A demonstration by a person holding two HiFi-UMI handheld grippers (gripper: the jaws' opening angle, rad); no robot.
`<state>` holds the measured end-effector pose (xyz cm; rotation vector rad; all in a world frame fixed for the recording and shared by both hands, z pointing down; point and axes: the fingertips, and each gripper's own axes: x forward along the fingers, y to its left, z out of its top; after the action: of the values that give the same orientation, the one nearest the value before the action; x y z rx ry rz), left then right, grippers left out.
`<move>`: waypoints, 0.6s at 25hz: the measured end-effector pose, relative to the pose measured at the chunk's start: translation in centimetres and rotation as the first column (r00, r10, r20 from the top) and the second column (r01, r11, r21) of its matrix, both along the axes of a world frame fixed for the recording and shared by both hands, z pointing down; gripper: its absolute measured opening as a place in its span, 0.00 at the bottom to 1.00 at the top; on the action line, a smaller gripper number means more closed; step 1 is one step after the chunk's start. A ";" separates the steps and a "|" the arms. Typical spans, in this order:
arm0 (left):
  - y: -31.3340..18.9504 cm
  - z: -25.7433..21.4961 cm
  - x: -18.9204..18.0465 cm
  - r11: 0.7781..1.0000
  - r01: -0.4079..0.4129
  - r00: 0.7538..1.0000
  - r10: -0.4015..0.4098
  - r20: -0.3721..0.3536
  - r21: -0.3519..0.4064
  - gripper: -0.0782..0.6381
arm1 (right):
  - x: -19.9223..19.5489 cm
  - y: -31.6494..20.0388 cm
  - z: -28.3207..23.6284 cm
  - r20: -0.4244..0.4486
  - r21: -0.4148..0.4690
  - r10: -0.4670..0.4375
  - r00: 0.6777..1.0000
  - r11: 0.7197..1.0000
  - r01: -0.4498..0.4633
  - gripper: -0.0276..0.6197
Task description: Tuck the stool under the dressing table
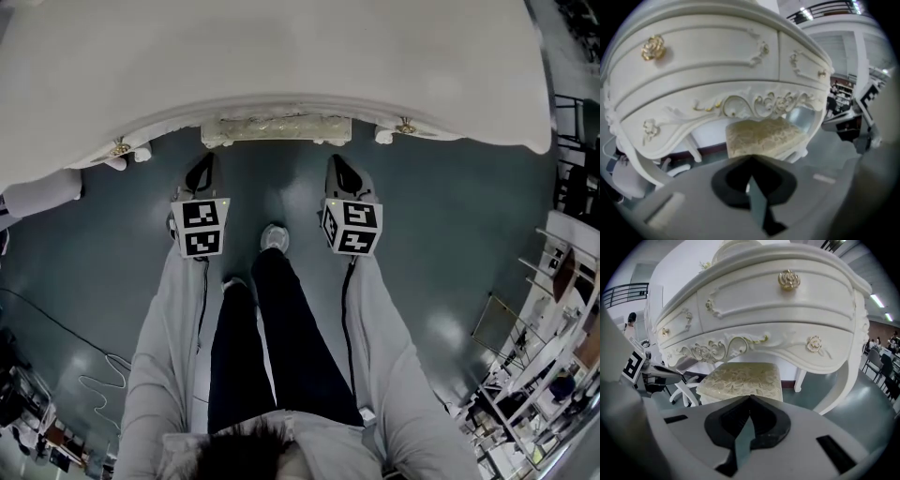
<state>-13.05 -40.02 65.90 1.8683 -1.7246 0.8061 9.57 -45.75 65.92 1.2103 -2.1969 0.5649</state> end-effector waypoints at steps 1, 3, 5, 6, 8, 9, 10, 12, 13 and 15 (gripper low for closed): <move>0.3 -0.8 0.1 1.000 0.002 1.000 -0.002 0.000 0.013 0.12 | -0.1 0.2 -0.8 0.010 0.013 0.004 1.000 1.000 -0.004 0.05; 1.3 -2.5 0.2 0.999 0.002 1.000 -0.001 -0.006 0.042 0.12 | -0.4 1.0 -2.5 0.026 0.033 0.012 1.000 0.999 -0.013 0.05; 2.3 -4.1 0.3 0.998 0.002 1.000 -0.001 -0.017 0.064 0.12 | -0.6 2.1 -4.1 0.036 0.045 0.019 0.999 0.999 -0.021 0.05; 2.8 -4.8 0.4 0.997 0.003 1.000 -0.002 -0.025 0.071 0.12 | -0.7 2.6 -4.8 0.039 0.049 0.020 0.999 0.999 -0.022 0.05; 3.6 -6.1 0.5 0.997 0.008 0.999 -0.004 -0.049 0.080 0.12 | -0.9 3.5 -6.1 0.039 0.056 0.013 0.999 0.998 -0.016 0.05; 4.0 -6.5 0.5 0.996 0.008 0.998 -0.003 -0.063 0.084 0.12 | -1.0 4.1 -6.4 0.033 0.058 0.008 0.999 0.998 -0.009 0.05; 4.5 -6.7 0.4 0.996 0.007 0.997 0.000 -0.076 0.090 0.12 | -1.2 4.7 -6.5 0.026 0.058 0.002 1.000 0.998 -0.004 0.05; 5.4 -6.9 0.1 0.994 0.003 0.996 0.007 -0.091 0.106 0.12 | -1.5 5.9 -6.6 0.018 0.060 -0.003 1.000 0.998 0.002 0.05; 5.8 -7.2 -0.1 0.993 0.001 0.995 0.010 -0.095 0.114 0.12 | -1.7 6.4 -6.9 0.017 0.063 -0.004 1.000 0.998 0.003 0.05; 6.6 -8.5 -0.3 0.991 0.002 0.994 0.012 -0.105 0.132 0.12 | -1.8 7.3 -8.2 0.020 0.073 -0.006 1.000 0.997 0.005 0.05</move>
<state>-13.33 -33.42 57.36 1.9645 -1.7454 0.5963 7.82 -38.48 57.76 1.2403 -2.2549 0.5006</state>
